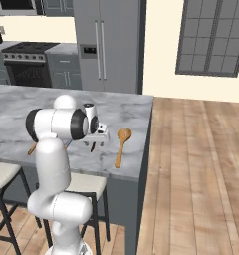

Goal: Pick up the metallic utensils from the counter and place them in the open drawer. Make sure not to pick up any wooden utensils.

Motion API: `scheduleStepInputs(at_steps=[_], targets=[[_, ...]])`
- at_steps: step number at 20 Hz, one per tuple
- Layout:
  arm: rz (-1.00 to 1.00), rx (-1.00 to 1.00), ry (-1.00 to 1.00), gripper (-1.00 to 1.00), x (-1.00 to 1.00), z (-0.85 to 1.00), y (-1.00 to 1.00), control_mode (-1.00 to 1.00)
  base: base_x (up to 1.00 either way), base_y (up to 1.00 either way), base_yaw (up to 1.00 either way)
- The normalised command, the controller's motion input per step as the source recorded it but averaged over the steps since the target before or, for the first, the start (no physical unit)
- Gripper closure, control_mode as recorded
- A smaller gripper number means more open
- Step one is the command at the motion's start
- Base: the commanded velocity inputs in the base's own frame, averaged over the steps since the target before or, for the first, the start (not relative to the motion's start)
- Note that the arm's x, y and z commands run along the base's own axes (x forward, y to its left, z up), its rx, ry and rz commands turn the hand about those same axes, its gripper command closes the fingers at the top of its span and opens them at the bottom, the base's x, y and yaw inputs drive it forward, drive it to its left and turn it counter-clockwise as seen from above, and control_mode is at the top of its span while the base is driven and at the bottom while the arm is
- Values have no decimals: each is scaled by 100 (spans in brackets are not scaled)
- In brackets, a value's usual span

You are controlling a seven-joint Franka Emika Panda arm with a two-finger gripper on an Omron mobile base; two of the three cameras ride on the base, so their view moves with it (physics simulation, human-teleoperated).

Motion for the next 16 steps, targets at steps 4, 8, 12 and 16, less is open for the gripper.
scheduleStepInputs(at_steps=[4,8,12,16], targets=[[0,1,5,-100,0,-40,0,-100,0,0,0],[0,1,2,100,0,-46,0,-100,0,0,0],[0,0,0,100,0,-37,0,-100,0,0,0],[0,0,0,100,0,-17,0,-100,0,0,0]])
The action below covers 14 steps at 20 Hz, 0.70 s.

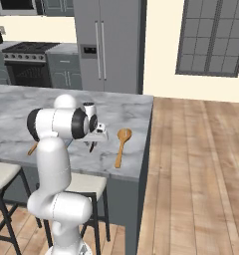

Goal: Pick up the metallic utensils from the counter and place them in the open drawer. Make sure not to pick up any wooden utensils.

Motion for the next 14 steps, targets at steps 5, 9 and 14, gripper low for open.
scheduleStepInputs(at_steps=[5,9,14], targets=[[0,0,0,100,0,0,3,-100,0,0,0],[0,0,-1,100,-7,9,2,-100,0,0,0],[-4,0,-4,100,-79,88,-3,-100,0,0,0]])
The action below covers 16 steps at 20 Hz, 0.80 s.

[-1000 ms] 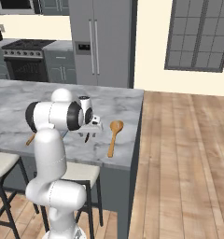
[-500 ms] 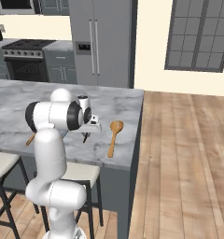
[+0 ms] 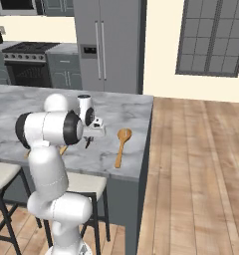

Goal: Pick up the metallic utensils from the counter and place them in the open drawer. Make sure not to pick up any wooden utensils.

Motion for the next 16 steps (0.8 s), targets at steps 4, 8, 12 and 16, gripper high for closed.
scheduleStepInputs(at_steps=[4,8,12,16], targets=[[-9,0,-1,100,-100,100,0,-100,0,0,0],[-11,3,0,100,-100,100,0,-100,0,0,0],[-12,6,0,100,-100,100,0,-100,0,0,0],[-2,2,0,100,-100,89,-6,-100,0,0,0]])
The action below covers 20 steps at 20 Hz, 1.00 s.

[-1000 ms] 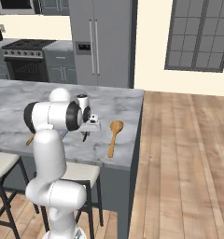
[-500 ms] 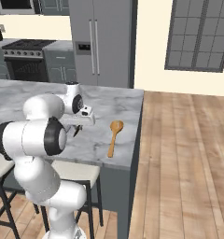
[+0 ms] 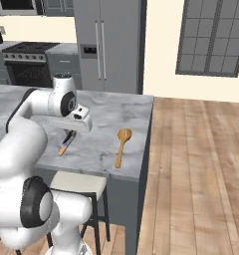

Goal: Pick up the metallic utensils from the counter and place them in the open drawer. Make sure not to pick up any wooden utensils.

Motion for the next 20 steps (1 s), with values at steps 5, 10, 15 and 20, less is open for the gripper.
scheduleStepInputs(at_steps=[5,10,15,20], targets=[[25,0,0,100,-91,34,-12,-100,0,0,0],[18,0,0,100,-29,6,-4,-100,0,0,0],[0,0,0,100,0,0,-2,-100,0,0,0],[0,0,0,100,0,-5,-3,-100,0,0,0]])
